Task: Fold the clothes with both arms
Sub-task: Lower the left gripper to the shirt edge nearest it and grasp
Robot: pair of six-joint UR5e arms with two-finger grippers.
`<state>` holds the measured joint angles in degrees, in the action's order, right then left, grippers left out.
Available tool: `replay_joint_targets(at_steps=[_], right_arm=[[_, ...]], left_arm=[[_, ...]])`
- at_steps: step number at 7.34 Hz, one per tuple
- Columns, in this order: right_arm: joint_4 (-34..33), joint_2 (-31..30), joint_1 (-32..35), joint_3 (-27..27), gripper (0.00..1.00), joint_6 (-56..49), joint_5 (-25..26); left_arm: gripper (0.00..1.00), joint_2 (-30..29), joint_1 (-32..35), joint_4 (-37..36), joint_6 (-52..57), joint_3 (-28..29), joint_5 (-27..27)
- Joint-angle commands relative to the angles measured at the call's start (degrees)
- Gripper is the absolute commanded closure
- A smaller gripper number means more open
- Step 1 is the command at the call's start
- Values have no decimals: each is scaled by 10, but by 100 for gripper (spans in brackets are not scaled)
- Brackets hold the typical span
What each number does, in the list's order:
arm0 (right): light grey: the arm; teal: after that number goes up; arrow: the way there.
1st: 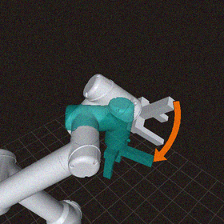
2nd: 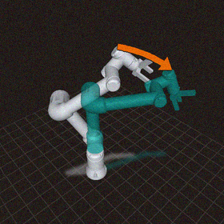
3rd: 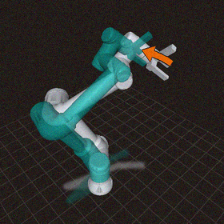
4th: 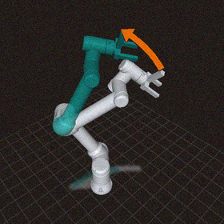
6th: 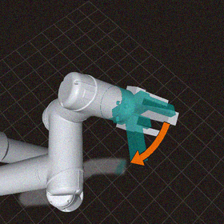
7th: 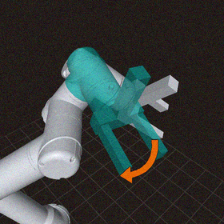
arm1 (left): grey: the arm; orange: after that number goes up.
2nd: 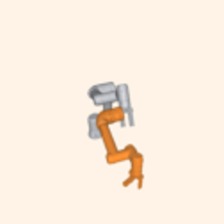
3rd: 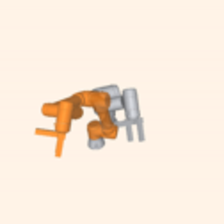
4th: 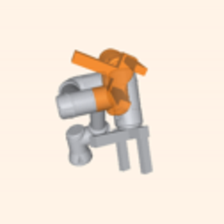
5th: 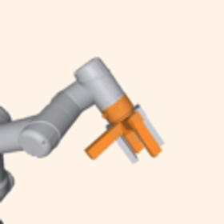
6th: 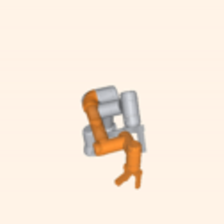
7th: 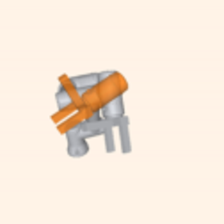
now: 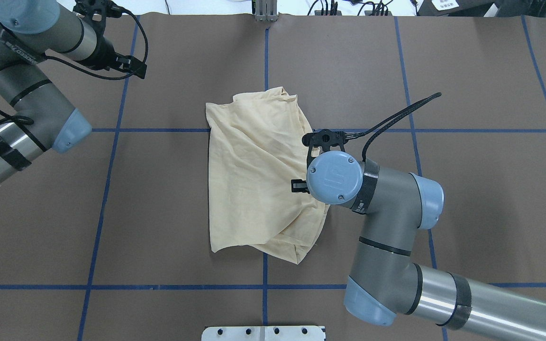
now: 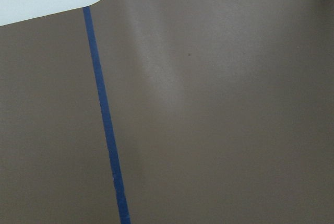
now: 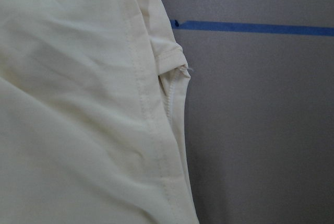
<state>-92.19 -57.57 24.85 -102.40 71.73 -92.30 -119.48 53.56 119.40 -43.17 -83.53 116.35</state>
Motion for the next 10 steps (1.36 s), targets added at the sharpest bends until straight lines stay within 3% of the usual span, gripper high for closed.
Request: replay_joint_targets(at_steps=[1, 2, 4, 7, 10], right_arm=[[9, -4, 6, -24, 0, 16, -18], [9, -10, 7, -30, 0, 16, -18], [9, -14, 8, -32, 0, 16, -18], [9, -15, 9, -32, 0, 16, -18], [9, -18, 8, -32, 0, 16, -18]], left_arm=[[0, 72, -76, 0, -133, -127, 18], [0, 86, -128, 0, -211, -162, 13], [0, 88, -239, 0, -356, -182, -66], [3, 85, -306, 0, -457, -189, -96], [27, 79, -332, 0, -479, -184, -96]])
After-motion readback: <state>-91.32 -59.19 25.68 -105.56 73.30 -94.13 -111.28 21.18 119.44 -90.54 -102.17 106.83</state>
